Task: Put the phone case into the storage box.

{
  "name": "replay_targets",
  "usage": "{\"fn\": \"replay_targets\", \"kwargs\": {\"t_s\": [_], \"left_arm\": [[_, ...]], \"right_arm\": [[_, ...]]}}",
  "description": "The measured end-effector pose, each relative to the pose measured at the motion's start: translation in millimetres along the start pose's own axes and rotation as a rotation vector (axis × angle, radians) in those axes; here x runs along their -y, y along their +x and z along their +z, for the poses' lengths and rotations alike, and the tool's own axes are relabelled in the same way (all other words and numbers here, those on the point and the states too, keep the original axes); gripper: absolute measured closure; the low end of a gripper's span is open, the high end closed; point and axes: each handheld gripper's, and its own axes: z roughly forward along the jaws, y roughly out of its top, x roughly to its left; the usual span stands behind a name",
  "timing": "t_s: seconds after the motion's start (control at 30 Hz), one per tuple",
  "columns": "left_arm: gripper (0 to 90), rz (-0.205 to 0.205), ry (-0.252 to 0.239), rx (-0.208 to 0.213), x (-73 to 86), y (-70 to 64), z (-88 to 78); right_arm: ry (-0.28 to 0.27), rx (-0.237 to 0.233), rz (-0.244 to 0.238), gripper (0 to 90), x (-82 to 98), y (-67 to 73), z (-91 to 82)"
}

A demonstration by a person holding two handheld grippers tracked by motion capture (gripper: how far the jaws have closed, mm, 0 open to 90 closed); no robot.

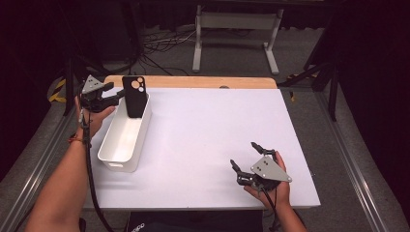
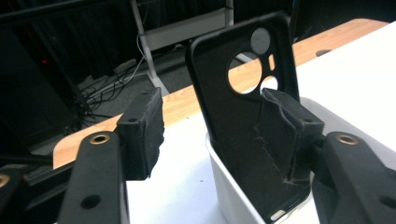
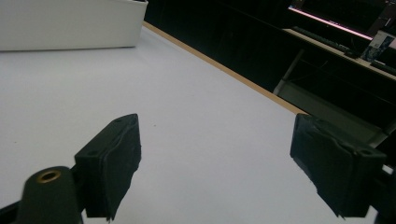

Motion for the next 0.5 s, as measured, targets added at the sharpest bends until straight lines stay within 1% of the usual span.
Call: {"fn": "replay_targets", "kwargs": {"t_s": [0.03, 0.1, 0.17, 0.2, 0.23, 0.27, 0.4, 0.43, 0.5], "left_arm": [[40.3, 0.0, 0.0, 0.0, 0.0, 0.0, 0.0], [39.5, 0.004, -0.021, -0.005, -3.6, -2.3, -4.0], [36.0, 0.011, -0.038, -0.012, -7.7, -4.9, -8.2], [34.2, 0.011, -0.038, -0.012, -7.7, -4.9, -8.2], [34.2, 0.015, -0.041, -0.015, -9.0, -6.0, -9.1], [28.5, 0.009, -0.043, -0.013, -10.6, -8.4, -10.2], [19.0, 0.003, -0.044, -0.015, -12.4, -11.3, -11.3], [19.0, 0.005, -0.046, -0.011, -12.9, -11.8, -11.4], [14.3, 0.006, -0.051, -0.015, -13.4, -13.2, -11.7]], "right_arm": [[0.0, 0.0, 0.0, 17.2, 0.0, 0.0, 0.0], [0.0, -0.007, -0.003, 17.2, -0.2, 0.0, 0.3], [-0.002, -0.012, -0.005, 17.2, 0.1, -0.2, 1.0], [-0.002, -0.012, -0.004, 17.2, 0.1, -0.4, 1.0], [-0.002, -0.012, -0.004, 17.2, 0.1, -0.4, 1.0], [-0.004, -0.014, -0.007, 17.2, -0.3, -1.0, 0.8], [-0.012, -0.01, -0.002, 17.1, -1.3, -3.7, -1.3], [-0.012, -0.01, -0.002, 17.1, -1.3, -3.7, -1.3], [-0.011, -0.007, 0.002, 17.1, -0.9, -4.5, -2.2]]}}
